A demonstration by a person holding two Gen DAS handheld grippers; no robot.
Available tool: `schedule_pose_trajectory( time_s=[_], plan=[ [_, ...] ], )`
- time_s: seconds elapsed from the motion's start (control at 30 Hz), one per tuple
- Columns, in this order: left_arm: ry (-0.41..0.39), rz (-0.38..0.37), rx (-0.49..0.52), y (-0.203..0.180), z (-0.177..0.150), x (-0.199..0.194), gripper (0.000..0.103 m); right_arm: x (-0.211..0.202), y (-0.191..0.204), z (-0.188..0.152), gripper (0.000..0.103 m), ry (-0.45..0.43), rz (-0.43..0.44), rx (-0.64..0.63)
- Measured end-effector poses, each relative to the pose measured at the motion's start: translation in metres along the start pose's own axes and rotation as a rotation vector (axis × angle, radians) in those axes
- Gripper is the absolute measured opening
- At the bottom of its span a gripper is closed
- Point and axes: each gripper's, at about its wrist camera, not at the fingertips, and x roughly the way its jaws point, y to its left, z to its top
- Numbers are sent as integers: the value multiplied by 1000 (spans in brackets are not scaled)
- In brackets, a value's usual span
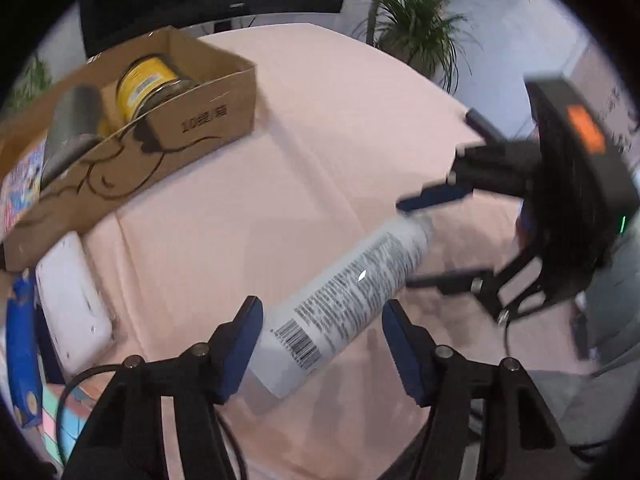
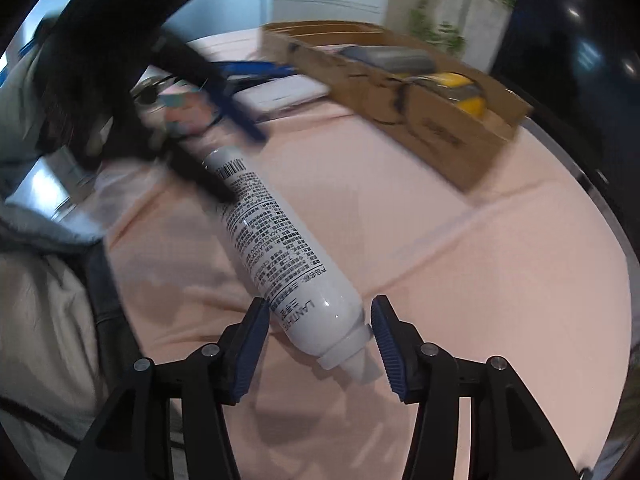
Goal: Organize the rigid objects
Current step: 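Grasp the white spray bottle with the left gripper, then carry the white spray bottle to the large box and lower it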
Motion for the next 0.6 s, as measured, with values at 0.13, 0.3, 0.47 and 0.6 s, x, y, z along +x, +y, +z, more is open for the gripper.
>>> schedule_pose_trajectory(
  time_s=[0.13, 0.3, 0.47, 0.6],
  plan=[
    [72, -76, -50, -7, -3, 8, 43, -4, -34, -4, 52, -28, -95, 152],
    [119, -79, -96, -16, -5, 23, 43, -4, -67, -4, 54, -26, -112, 474],
    [125, -139, -205, -9, -4, 28, 43, 14, -70, -5, 57, -10, 210, 845],
    [117, -127, -261, -6, -9, 25, 43, 32, -60, 6, 58, 31, 154, 894]
  ],
)
